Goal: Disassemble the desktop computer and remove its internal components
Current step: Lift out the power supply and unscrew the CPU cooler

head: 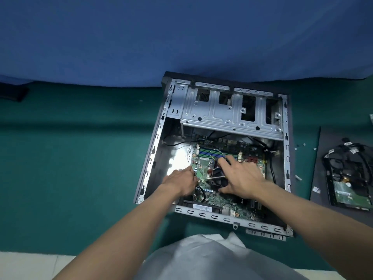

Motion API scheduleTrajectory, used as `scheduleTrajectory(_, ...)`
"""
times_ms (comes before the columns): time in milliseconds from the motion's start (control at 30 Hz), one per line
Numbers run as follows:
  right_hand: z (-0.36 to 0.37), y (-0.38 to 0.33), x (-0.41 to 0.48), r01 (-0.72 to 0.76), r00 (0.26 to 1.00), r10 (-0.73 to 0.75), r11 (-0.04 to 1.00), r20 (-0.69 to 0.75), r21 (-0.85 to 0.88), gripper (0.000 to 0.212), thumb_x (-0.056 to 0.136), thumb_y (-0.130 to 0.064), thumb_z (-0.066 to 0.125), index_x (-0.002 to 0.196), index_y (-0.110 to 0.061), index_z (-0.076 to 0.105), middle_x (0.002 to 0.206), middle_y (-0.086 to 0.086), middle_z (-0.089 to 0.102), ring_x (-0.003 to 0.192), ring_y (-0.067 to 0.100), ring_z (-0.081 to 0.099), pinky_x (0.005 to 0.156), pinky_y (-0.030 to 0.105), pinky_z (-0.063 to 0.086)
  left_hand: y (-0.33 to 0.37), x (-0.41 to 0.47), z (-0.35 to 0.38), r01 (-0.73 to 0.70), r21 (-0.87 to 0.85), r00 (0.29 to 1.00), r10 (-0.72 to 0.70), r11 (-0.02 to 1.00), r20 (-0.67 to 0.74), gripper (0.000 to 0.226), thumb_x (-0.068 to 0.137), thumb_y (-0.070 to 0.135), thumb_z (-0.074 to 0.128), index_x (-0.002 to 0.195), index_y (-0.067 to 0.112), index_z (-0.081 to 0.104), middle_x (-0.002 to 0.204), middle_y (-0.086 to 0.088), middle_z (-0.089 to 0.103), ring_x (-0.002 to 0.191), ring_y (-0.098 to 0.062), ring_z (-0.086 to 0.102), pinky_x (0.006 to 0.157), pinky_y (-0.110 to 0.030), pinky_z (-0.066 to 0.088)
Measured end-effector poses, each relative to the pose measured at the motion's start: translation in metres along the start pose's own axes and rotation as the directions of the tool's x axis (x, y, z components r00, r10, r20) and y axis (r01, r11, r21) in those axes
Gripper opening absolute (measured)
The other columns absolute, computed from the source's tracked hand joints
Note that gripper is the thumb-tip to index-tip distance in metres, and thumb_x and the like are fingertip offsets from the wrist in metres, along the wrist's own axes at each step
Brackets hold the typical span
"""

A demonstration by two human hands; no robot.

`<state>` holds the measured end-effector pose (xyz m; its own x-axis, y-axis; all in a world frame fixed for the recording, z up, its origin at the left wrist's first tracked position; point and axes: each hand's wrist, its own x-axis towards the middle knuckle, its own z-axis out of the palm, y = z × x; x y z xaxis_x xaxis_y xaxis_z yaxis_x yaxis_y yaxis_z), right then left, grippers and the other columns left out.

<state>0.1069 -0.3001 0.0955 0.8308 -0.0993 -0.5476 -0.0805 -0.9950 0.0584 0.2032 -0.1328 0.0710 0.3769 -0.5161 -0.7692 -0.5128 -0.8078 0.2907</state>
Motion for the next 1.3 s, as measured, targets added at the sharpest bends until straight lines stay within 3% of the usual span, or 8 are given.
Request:
scheduleTrajectory(167, -0.014, 0.004, -0.012, -0.079, 0.979, 0.119, 0.969, -0.163, 0.233, 0.071, 0.065, -0.070, 0.062, 0.111, -0.023, 0.035, 0.107, 0.000, 0.054, 0.069, 0.020, 0.053, 0.053, 0.030, 0.036, 0.010, -0.003, -0.004, 0.089, 0.079, 0.994, -0.083, 0.993, -0.073, 0.025, 0.101, 0.028, 0.040, 0.120, 0.018, 0.053, 0.126, -0.004, 0.057, 0.102, -0.023, 0.051, 0.087, -0.042, 0.042)
scheduleTrajectory(267, -0.041, 0.012, -0.039, -0.053, 0.950, 0.177, 0.903, -0.258, 0.425, 0.067, 0.057, -0.075, 0.058, 0.099, -0.031, 0.033, 0.098, -0.010, 0.054, 0.073, 0.017, 0.054, 0.057, 0.032, 0.034, 0.017, -0.003, -0.005, 0.122, 0.148, 0.989, -0.107, 0.981, -0.106, 0.025, 0.097, 0.025, 0.048, 0.119, 0.019, 0.058, 0.122, -0.004, 0.059, 0.113, -0.026, 0.052, 0.091, -0.044, 0.044)
scheduleTrajectory(400, -0.075, 0.039, -0.095, -0.041, 0.875, 0.335, 0.770, -0.349, 0.636, 0.065, 0.049, -0.082, 0.059, 0.089, -0.038, 0.031, 0.073, -0.025, 0.046, 0.065, -0.006, 0.042, 0.049, 0.024, 0.028, 0.036, 0.000, -0.005, 0.099, 0.434, 0.987, -0.033, 0.895, -0.158, 0.032, 0.096, 0.026, 0.047, 0.126, 0.020, 0.055, 0.126, -0.004, 0.057, 0.122, -0.025, 0.046, 0.090, -0.043, 0.045)
scheduleTrajectory(500, -0.081, 0.073, -0.131, -0.111, 0.793, 0.502, 0.676, -0.345, 0.729, 0.067, 0.045, -0.081, 0.060, 0.088, -0.036, 0.036, 0.072, -0.024, 0.050, 0.066, 0.001, 0.047, 0.053, 0.030, 0.037, 0.059, 0.005, -0.006, 0.074, 0.426, 0.985, 0.000, 0.901, -0.172, 0.032, 0.098, 0.031, 0.041, 0.123, 0.017, 0.055, 0.123, -0.008, 0.060, 0.114, -0.025, 0.053, 0.086, -0.041, 0.046)
scheduleTrajectory(700, -0.025, 0.143, -0.170, -0.377, 0.627, 0.770, 0.431, -0.116, 0.820, 0.075, 0.046, -0.075, 0.067, 0.096, -0.026, 0.041, 0.075, -0.012, 0.054, 0.078, 0.023, 0.053, 0.069, 0.041, 0.050, 0.104, 0.010, 0.011, 0.024, 0.307, 0.996, 0.003, 0.951, -0.087, 0.039, 0.101, 0.038, 0.037, 0.135, 0.021, 0.042, 0.127, -0.015, 0.056, 0.111, -0.033, 0.058, 0.087, -0.043, 0.047)
scheduleTrajectory(833, 0.045, 0.159, -0.177, -0.587, 0.544, 0.831, 0.279, 0.116, 0.760, 0.074, 0.058, -0.068, 0.074, 0.099, -0.019, 0.037, 0.094, 0.006, 0.057, 0.090, 0.031, 0.054, 0.074, 0.042, 0.049, 0.113, 0.009, 0.022, 0.071, 0.362, 0.997, -0.059, 0.930, -0.046, 0.042, 0.102, 0.042, 0.034, 0.138, 0.022, 0.043, 0.147, -0.024, 0.030, 0.122, -0.039, 0.051, 0.096, -0.047, 0.045)
scheduleTrajectory(933, 0.090, 0.153, -0.177, -0.692, 0.482, 0.842, 0.196, 0.242, 0.695, 0.073, 0.060, -0.065, 0.075, 0.099, -0.014, 0.039, 0.105, 0.014, 0.061, 0.094, 0.034, 0.059, 0.072, 0.041, 0.046, 0.113, 0.011, 0.025, 0.075, 0.380, 0.997, -0.064, 0.922, -0.040, 0.042, 0.102, 0.041, 0.035, 0.138, 0.022, 0.043, 0.147, -0.023, 0.027, 0.121, -0.039, 0.051, 0.097, -0.047, 0.046)
scheduleTrajectory(1300, 0.130, 0.147, -0.158, -0.815, 0.317, 0.886, 0.073, 0.338, 0.574, 0.084, 0.066, -0.066, 0.069, 0.118, -0.009, 0.036, 0.113, 0.015, 0.058, 0.097, 0.034, 0.061, 0.066, 0.037, 0.039, 0.105, 0.016, 0.024, 0.041, 0.376, 0.999, -0.040, 0.926, -0.010, 0.041, 0.101, 0.042, 0.035, 0.136, 0.023, 0.045, 0.133, -0.015, 0.038, 0.112, -0.034, 0.057, 0.095, -0.046, 0.047)
